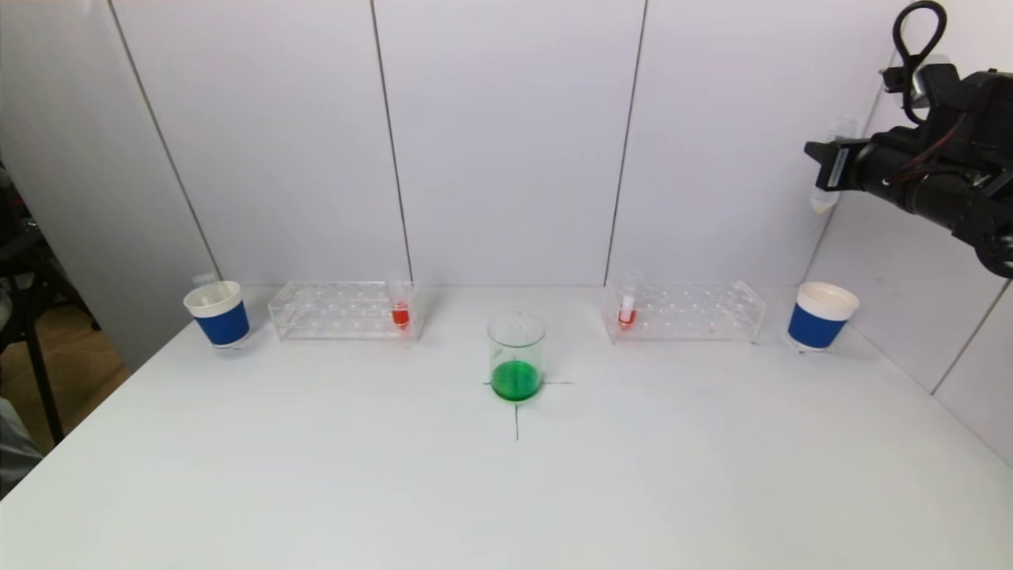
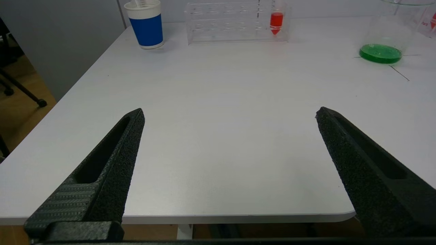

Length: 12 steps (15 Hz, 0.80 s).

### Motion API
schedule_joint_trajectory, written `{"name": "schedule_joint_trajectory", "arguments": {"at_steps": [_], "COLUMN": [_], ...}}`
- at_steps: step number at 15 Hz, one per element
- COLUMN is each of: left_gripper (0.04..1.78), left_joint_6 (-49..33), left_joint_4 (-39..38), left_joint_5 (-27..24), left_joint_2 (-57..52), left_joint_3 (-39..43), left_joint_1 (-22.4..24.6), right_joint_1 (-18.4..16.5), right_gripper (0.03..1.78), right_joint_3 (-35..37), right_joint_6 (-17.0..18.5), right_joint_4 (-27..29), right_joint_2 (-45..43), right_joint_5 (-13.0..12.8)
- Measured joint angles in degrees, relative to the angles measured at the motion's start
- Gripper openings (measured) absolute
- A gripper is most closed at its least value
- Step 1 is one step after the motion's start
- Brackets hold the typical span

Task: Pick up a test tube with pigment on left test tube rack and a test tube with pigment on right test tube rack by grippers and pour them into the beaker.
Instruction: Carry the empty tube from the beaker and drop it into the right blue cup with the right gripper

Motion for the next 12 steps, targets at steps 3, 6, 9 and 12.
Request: {"name": "schedule_joint_trajectory", "arguments": {"at_steps": [3,6,9,12], "left_gripper": [1.76,1.76,1.76,1.76], "left_joint_6": [0.00,-0.01,0.00,-0.01], "left_joint_4": [0.00,0.00,0.00,-0.02], "left_joint_5": [0.00,-0.01,0.00,-0.01], "left_joint_2": [0.00,0.00,0.00,0.00], "left_joint_3": [0.00,0.00,0.00,0.00], "left_joint_1": [0.00,0.00,0.00,0.00], "right_joint_1": [-3.41,-5.95,-7.89,-9.40], "right_gripper": [0.53,0.53,0.53,0.53], "right_joint_3": [1.62,4.49,7.83,9.70], "right_joint_6": [0.38,1.04,1.12,3.62], "right_joint_4": [-0.11,-3.58,-12.11,-19.03], "right_joint_2": [-0.24,0.79,3.58,7.89], "right_joint_5": [0.01,0.95,1.11,1.50]}}
